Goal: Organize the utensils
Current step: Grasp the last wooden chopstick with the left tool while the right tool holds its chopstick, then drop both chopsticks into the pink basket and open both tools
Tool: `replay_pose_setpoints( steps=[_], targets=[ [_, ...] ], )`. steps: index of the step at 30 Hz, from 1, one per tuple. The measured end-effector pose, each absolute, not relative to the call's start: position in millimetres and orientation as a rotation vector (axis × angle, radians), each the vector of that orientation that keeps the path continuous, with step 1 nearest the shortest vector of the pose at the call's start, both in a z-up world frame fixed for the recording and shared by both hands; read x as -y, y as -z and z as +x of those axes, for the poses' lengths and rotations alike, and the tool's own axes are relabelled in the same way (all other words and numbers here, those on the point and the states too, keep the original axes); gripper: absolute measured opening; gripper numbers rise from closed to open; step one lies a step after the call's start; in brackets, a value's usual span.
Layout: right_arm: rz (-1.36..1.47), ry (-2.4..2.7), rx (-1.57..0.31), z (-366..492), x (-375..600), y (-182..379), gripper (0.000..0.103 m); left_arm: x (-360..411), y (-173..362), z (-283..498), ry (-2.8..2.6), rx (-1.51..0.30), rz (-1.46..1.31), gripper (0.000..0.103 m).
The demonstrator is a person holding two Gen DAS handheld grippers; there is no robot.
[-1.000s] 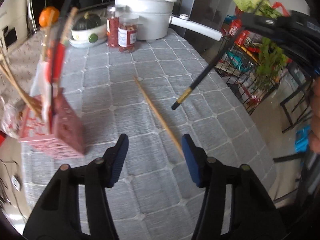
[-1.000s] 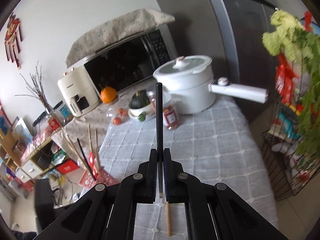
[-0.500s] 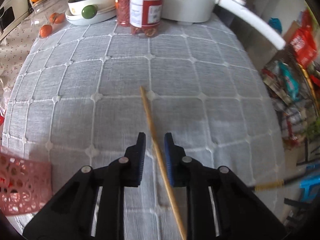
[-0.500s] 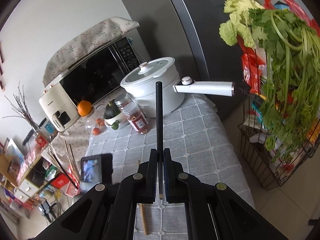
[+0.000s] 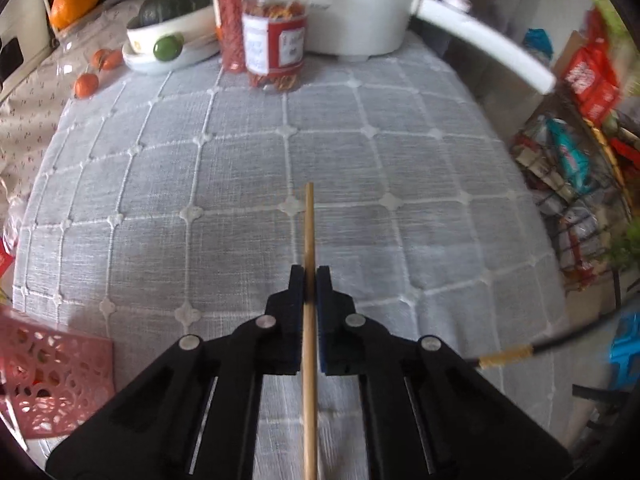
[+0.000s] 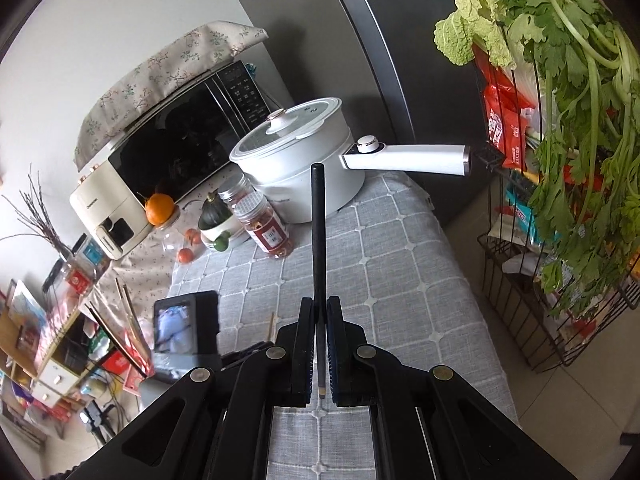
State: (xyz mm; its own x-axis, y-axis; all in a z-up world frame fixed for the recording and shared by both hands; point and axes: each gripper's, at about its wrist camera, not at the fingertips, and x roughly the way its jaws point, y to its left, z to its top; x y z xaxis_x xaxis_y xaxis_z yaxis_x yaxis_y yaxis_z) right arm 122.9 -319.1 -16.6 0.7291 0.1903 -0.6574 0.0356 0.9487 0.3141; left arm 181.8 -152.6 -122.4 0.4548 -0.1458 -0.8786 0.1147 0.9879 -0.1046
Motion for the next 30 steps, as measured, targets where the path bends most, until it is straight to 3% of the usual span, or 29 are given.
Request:
replay_pose_setpoints(
  steps=[20,30],
  targets=[
    [0.214,-0.154,-0.631,86.0,266.1,-34.8,0.006,69.4,-40.1,36.4,0.421,-0.594,-0.06,0.006],
    [0.204,-0.254,-0.562,71.2,222.1,-62.5,0.006,-5.5,-86.2,13.5,0.306,-0.379,-0.153,0.006]
  ],
)
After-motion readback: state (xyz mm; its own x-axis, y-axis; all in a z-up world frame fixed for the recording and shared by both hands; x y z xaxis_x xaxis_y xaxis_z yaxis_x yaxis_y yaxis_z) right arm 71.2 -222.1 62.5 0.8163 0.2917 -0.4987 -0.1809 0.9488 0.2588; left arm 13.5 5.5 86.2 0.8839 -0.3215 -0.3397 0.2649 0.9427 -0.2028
